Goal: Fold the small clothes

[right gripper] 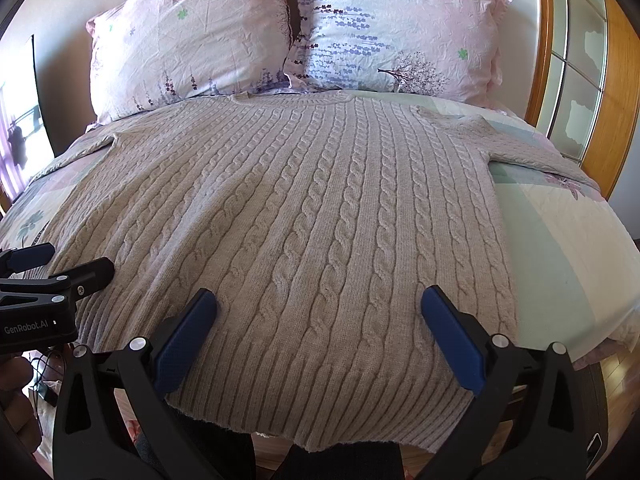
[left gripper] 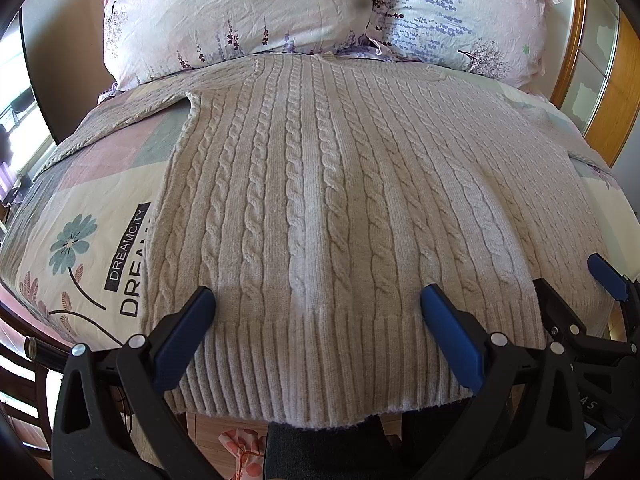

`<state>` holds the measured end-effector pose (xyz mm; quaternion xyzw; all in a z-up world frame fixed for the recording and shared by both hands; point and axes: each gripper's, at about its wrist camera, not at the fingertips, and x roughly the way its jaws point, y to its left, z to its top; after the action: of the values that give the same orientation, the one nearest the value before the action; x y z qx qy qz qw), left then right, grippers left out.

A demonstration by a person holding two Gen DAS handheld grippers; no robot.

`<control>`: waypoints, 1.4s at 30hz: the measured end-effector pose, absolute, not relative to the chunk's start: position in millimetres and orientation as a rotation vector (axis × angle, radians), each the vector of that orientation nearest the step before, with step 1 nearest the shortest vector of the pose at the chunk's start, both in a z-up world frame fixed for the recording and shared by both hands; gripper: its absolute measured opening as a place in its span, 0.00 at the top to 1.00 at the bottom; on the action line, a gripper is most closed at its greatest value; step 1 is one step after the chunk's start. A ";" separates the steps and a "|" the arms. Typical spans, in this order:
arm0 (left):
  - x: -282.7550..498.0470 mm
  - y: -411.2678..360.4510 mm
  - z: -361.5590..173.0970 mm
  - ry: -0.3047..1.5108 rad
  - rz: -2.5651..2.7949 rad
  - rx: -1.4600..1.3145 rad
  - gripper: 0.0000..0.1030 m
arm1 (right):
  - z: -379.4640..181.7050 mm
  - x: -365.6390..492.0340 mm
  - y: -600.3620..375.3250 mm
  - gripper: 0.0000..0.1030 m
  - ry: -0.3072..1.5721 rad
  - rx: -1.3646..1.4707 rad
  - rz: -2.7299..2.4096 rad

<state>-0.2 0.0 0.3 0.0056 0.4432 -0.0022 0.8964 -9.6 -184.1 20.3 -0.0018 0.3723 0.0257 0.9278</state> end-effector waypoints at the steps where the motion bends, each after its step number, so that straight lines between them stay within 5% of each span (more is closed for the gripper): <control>1: -0.2 0.0 0.3 0.918 -0.004 0.012 0.02 | 20.3 -9.6 -184.1 0.01 0.763 -0.004 0.053; 42: -0.2 0.6 3.5 0.915 -0.005 0.013 0.02 | 20.7 -10.0 -184.3 0.01 0.762 -0.004 0.053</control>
<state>-0.2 0.6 3.5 0.0062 0.4419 -0.0022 0.8971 -10.0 -184.3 20.7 -0.0019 0.3716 0.0257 0.9280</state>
